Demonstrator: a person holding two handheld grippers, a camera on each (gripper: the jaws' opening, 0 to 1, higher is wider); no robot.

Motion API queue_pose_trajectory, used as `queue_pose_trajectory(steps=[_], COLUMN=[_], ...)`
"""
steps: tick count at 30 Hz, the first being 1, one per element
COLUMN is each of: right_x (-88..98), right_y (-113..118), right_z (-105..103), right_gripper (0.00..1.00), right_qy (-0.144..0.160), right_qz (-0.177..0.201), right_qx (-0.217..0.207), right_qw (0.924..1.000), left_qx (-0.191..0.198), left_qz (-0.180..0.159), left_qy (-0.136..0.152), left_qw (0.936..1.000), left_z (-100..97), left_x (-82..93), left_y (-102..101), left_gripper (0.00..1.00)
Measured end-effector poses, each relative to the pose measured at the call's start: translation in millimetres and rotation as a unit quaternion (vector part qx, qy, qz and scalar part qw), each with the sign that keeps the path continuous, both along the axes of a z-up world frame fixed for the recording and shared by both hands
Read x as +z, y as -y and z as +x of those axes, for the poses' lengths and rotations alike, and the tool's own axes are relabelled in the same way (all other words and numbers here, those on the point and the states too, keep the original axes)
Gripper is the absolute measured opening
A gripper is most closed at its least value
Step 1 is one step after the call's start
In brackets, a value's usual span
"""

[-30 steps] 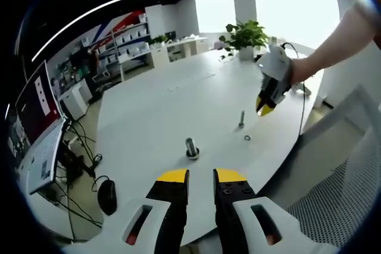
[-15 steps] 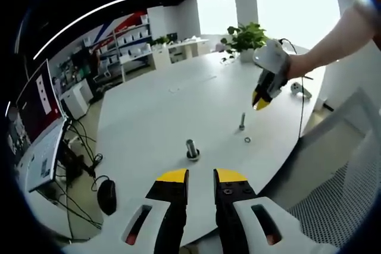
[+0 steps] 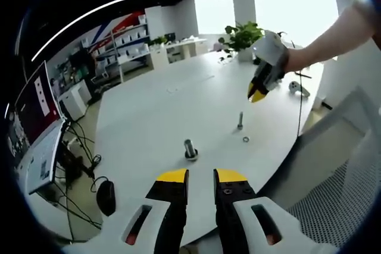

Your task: Place the washer onto the threaded stud by aligning its center hole with the stud, sliding it down to the base, and recovering from edge contact or off-axis alignment until the washer reaches the visible bottom stop.

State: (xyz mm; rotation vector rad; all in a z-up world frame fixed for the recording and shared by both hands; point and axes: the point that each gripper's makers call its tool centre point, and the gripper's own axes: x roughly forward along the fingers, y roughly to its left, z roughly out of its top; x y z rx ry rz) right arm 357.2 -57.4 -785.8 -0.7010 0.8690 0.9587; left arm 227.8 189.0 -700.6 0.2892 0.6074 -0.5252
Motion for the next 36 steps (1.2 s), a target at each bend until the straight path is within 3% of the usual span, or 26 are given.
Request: queue_pose_trajectory(steps=[9, 21, 26, 36], right_x=[5.8, 12.4, 9.8, -3.4], right_y=[-9, -3, -9, -32], right_z=[8, 15, 7, -9], right_gripper=[0.14, 0.14, 0.14, 0.14], right_qy=[0.010, 0.013, 0.000, -0.010], right_qz=[0.001, 0.005, 0.013, -0.013], right_qx=[0.003, -0.006, 0.007, 0.062], right_qw=[0.9999, 0.9999, 0.9999, 0.9979], left_qx=[0.000, -0.005, -0.019, -0.036], left_qz=[-0.004, -0.021, -0.039, -0.069], left_qy=[0.002, 0.006, 0.006, 0.006], left_qw=[1.0000, 0.9998, 0.9991, 0.9970], left_z=[-0.4, -1.2, -2.3, -6.4], left_x=[0.7, 4.3, 7.2, 12.8], left_y=[0, 5, 13, 24], left_gripper=[0.14, 0.16, 0.18, 0.22])
